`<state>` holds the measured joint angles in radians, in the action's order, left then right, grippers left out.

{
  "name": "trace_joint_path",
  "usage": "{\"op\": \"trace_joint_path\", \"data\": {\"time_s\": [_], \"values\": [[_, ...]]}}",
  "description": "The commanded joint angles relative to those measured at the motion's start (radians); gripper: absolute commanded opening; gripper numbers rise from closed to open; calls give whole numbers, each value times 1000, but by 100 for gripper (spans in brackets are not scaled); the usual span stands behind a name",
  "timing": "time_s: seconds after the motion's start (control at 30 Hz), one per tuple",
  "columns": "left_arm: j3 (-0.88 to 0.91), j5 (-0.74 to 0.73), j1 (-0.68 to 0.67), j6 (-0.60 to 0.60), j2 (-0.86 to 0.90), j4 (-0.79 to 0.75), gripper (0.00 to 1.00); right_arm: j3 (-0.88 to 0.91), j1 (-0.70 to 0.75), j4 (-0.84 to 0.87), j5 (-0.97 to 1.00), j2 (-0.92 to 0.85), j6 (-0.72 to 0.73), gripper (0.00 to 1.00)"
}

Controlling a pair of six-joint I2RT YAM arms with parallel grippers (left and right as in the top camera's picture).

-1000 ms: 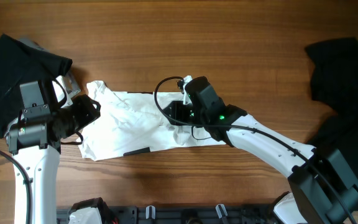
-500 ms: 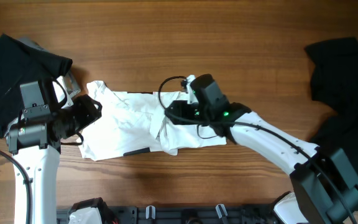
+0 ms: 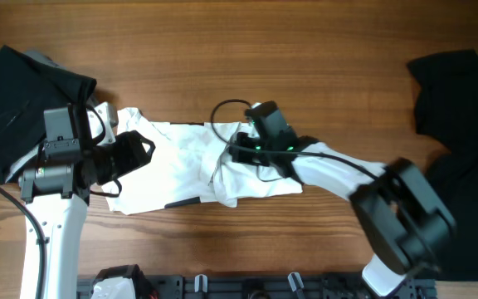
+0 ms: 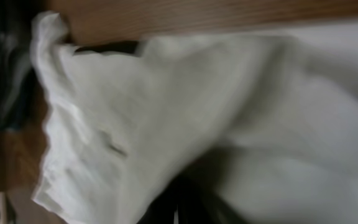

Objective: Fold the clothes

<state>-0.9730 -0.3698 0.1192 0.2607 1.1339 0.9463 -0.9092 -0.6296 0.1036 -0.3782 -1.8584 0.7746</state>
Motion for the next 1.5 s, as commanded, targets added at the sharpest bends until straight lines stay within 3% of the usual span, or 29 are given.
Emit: {"op": "trace_joint_path", "data": {"time_s": [0.0,0.07,0.2,0.4,0.5,0.67,0.8,0.87,0.9,0.93,1.0,1.07,1.23,1.47], "values": [[4,-23,-4,-26,-16,3,56,-15,-45,226,-242,-40,-110,4],[4,-23,-4,-26,-16,7,56,-15,-52,280,-301,-23,-157,4],[4,-23,-4,-26,-16,8,57,-15,-41,215,-285,46,-230,6],[4,-23,-4,-26,-16,13,59,-18,2,-156,-61,266,-316,10],[4,-23,-4,-26,-16,37,63,-21,-8,-364,37,389,-332,20],[6,-24,-7,-27,-8,119,73,-21,-19,-628,115,454,-409,43],[39,-69,-49,-53,19,136,71,-20,-18,-690,208,453,-387,34],[76,-96,-89,-53,34,104,67,-20,-15,-709,301,453,-316,20],[100,-111,-119,-52,46,82,64,-20,-6,-716,335,453,-271,8],[116,-117,-144,-52,57,63,62,-20,8,-720,350,453,-229,6],[150,-116,-204,-52,87,25,58,-20,47,-734,334,453,-145,4],[170,-116,-249,-51,115,-2,58,-20,78,-748,304,453,-112,12],[224,-124,-372,-51,207,-132,58,-14,138,-793,244,440,-122,18],[230,-108,-496,-40,411,-283,59,-12,141,-837,254,324,-207,6]]}}
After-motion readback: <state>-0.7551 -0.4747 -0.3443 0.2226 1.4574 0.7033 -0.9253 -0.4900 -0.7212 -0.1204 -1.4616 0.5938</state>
